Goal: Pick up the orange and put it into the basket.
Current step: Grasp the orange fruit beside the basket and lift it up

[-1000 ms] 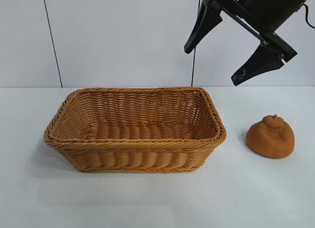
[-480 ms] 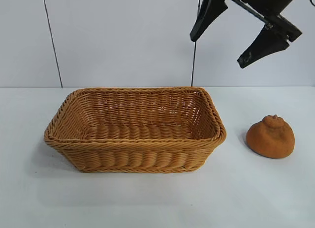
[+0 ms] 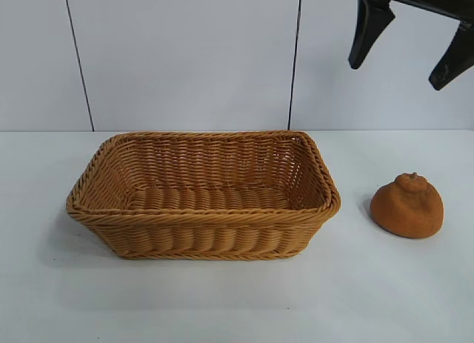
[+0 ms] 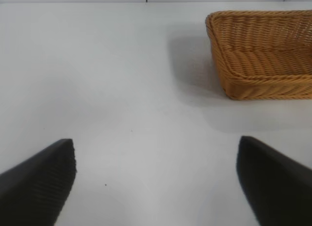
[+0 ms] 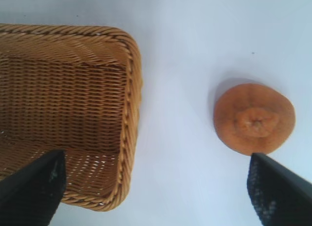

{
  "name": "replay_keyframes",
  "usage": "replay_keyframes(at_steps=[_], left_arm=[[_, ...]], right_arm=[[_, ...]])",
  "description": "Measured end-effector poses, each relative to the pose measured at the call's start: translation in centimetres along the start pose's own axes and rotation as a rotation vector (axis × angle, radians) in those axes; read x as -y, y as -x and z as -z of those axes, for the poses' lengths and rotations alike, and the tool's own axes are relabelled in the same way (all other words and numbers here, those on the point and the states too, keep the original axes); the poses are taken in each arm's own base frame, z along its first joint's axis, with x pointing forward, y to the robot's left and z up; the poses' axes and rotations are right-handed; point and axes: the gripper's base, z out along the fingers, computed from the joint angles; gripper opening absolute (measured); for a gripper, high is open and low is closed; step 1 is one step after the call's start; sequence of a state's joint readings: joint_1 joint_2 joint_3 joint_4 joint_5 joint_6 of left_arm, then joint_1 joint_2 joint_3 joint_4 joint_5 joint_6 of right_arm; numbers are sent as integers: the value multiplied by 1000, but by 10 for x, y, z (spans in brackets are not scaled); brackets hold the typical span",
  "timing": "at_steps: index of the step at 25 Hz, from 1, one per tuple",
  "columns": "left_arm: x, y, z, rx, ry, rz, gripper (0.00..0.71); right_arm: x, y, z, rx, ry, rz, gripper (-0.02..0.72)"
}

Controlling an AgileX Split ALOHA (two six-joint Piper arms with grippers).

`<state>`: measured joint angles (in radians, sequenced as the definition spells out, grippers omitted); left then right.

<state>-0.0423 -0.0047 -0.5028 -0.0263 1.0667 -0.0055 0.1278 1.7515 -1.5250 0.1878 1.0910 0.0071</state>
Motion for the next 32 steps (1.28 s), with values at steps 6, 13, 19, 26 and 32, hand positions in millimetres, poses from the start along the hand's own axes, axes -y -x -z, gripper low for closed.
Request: replay_keyframes(at_steps=[6, 13, 19, 26, 32], left_arm=[[0, 0, 0, 0, -1, 0, 638], [0, 0, 0, 0, -1, 0, 638], [0, 0, 0, 0, -1, 0, 638], [0, 0, 0, 0, -1, 0, 638], [0, 0, 0, 1, 0, 0, 638]], right_arm=[[37, 3, 6, 12, -35, -95, 694], [39, 1, 7, -6, -37, -98, 694], [42, -5, -1, -40, -53, -96, 694], [56, -10, -59, -108, -75, -118, 694], [71, -12, -135, -174, -73, -161, 694]])
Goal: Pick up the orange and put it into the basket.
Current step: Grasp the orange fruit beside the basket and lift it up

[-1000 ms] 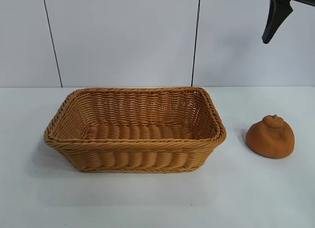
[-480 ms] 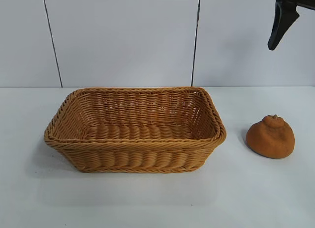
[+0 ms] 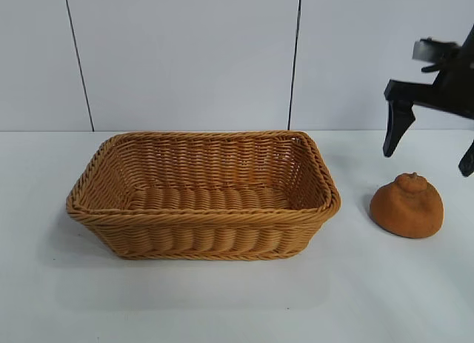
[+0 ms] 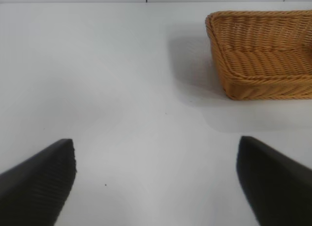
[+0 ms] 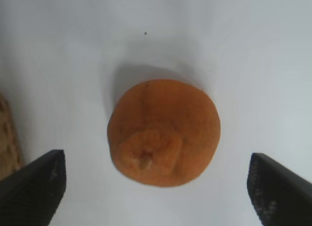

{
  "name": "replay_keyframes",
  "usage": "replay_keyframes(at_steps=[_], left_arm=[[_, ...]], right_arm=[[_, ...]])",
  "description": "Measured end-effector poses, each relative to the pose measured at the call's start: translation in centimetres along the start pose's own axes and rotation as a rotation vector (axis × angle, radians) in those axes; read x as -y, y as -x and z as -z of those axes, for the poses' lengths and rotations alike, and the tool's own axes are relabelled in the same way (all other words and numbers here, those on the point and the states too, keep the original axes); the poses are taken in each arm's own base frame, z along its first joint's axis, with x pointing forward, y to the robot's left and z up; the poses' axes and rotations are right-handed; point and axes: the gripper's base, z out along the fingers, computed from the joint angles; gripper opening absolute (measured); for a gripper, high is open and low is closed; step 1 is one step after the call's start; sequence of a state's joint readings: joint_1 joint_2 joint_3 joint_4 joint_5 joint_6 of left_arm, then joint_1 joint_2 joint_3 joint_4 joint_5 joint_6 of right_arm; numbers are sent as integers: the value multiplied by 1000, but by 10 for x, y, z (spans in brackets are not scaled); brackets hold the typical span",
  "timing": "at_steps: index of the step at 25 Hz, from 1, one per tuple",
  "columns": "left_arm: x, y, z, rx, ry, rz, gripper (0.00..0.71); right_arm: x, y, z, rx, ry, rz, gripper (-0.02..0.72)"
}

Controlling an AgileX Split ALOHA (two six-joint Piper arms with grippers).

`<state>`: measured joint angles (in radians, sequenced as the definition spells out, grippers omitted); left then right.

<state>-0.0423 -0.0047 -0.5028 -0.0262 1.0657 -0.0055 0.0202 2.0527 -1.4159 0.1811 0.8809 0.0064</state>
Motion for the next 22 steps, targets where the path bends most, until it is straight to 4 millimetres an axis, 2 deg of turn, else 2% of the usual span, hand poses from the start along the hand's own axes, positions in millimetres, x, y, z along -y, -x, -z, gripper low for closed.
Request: replay_keyframes(at_steps=[3, 5, 6, 7, 9, 12, 13, 17, 20, 22], left_arm=[[0, 0, 0, 0, 0, 0, 638], [0, 0, 0, 0, 0, 0, 638], [0, 0, 0, 0, 0, 0, 638], [0, 0, 0, 0, 0, 0, 638], [0, 0, 0, 0, -1, 0, 639], [0, 0, 0, 0, -1, 0, 639], [0, 0, 0, 0, -1, 0, 639], [0, 0, 0, 0, -1, 0, 639], [0, 0, 0, 0, -1, 0, 639], [0, 0, 0, 0, -1, 0, 639]], right_arm=[[3, -3, -30, -76, 5, -23, 694], [5, -5, -38, -100, 3, -20, 685], [5, -5, -39, -101, 3, -20, 655], [5, -5, -39, -100, 3, -15, 595], [5, -5, -38, -96, 2, -12, 428], [4, -5, -34, -99, 2, -8, 89], [4, -5, -31, -99, 3, -6, 46], [0, -4, -8, -59, 11, 22, 45], [-6, 1, 27, 5, 21, 42, 45], [-13, 4, 59, 72, 34, 62, 45]])
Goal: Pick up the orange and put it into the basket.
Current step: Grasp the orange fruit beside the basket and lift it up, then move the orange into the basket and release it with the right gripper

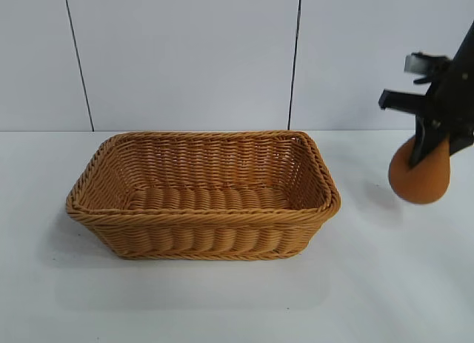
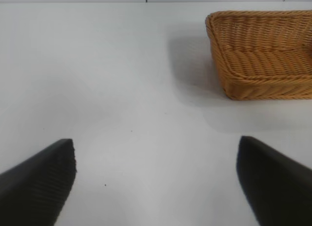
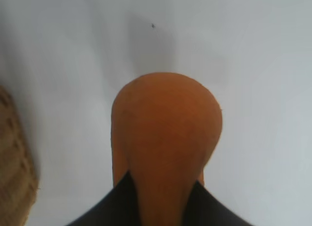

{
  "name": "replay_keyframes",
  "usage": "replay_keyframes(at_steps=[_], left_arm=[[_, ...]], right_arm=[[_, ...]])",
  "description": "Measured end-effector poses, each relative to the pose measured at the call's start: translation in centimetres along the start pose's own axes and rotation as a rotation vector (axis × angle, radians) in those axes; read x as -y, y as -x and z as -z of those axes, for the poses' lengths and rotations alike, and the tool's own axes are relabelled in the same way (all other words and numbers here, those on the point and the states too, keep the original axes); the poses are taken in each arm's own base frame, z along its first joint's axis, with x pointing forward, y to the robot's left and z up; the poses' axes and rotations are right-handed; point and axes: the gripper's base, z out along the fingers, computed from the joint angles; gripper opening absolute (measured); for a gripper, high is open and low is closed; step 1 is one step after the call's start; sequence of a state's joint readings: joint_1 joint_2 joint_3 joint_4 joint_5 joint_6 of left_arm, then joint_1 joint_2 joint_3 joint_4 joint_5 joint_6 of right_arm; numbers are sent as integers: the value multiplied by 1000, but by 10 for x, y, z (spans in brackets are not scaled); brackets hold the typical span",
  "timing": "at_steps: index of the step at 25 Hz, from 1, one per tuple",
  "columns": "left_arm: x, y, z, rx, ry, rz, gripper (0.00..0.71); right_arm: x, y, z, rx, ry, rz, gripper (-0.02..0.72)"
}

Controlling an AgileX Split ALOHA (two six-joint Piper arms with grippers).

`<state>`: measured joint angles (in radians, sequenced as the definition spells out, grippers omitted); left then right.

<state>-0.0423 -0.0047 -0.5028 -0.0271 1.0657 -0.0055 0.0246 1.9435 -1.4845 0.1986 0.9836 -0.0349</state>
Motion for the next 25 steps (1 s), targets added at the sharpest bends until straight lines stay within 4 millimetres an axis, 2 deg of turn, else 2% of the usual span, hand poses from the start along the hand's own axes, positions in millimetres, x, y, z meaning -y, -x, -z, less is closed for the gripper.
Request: replay_keyframes(at_steps=[3, 5, 8, 13, 16, 19, 25], left_arm=[[0, 0, 0, 0, 0, 0, 639], [0, 0, 0, 0, 0, 0, 639], [0, 0, 0, 0, 0, 0, 639], [0, 0, 0, 0, 0, 0, 639], [0, 0, 0, 0, 0, 0, 639], [0, 0, 0, 0, 0, 0, 639], [0, 0, 0, 0, 0, 0, 639]], right_arm=[[-23, 5, 38, 87, 20, 58, 45], [-43, 4, 53, 125, 38, 107, 45], [-77, -1, 56, 133, 67, 185, 45], [-146, -24, 47, 121, 130, 320, 45], [-184, -37, 37, 133, 175, 372, 45], [-211, -49, 15, 110, 195, 405, 45], [-241, -63, -45, 75, 196, 456, 45]])
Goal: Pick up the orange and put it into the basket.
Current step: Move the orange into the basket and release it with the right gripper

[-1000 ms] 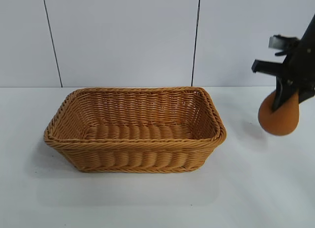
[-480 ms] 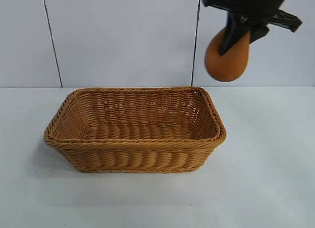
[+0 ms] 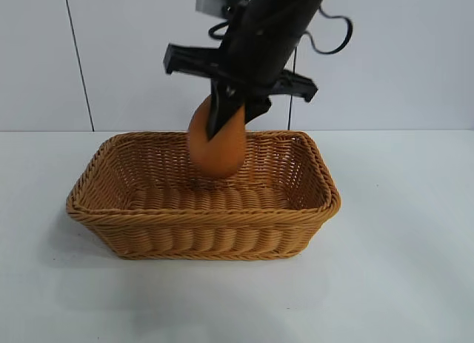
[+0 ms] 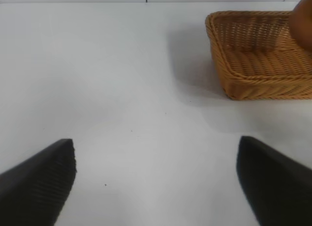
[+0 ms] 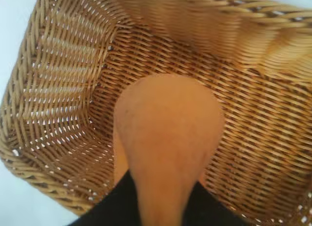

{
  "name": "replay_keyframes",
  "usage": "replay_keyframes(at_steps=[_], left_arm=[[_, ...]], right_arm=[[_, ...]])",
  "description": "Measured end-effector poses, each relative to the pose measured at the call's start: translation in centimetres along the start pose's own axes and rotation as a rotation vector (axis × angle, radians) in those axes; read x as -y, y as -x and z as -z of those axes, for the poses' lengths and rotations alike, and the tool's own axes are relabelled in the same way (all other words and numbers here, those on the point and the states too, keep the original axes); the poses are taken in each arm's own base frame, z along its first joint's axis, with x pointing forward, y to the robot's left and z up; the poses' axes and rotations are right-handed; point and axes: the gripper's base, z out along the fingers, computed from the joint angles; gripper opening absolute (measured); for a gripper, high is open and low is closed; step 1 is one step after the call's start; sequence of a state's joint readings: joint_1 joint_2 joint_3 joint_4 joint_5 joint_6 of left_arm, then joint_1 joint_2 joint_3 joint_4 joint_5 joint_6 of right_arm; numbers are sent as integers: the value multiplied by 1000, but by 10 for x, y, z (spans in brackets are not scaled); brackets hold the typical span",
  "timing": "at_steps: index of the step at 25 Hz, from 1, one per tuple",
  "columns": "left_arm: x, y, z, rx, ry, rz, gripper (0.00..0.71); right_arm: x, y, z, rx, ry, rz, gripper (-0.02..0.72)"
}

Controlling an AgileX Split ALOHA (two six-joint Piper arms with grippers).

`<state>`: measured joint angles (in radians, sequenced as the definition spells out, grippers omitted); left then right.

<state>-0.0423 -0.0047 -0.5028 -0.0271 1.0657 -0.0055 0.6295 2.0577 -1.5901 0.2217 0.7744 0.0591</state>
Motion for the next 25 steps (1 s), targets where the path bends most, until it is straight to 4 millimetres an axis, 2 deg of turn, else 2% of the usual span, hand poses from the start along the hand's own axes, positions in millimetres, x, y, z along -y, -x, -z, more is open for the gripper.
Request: replay_keyframes(at_steps=[4, 6, 8, 11, 12, 14, 18, 25], left_arm=[[0, 0, 0, 0, 0, 0, 639], [0, 0, 0, 0, 0, 0, 639], [0, 0, 0, 0, 0, 0, 639], [0, 0, 0, 0, 0, 0, 639], [0, 0, 0, 0, 0, 0, 639], [0, 0, 0, 0, 0, 0, 639], [0, 0, 0, 0, 0, 0, 639], [0, 0, 0, 0, 0, 0, 639]], right_arm=[[4, -4, -35, -11, -10, -5, 45], [6, -6, -44, -26, -15, -8, 90], [6, -7, -46, -32, -15, -9, 225], [6, -7, -45, -29, -15, -9, 520], [6, -7, -44, -29, -15, -9, 592], [5, -6, -43, -37, -14, -7, 655], [0, 2, -32, -69, -6, 2, 686], [-6, 30, 12, -95, -83, 104, 694]])
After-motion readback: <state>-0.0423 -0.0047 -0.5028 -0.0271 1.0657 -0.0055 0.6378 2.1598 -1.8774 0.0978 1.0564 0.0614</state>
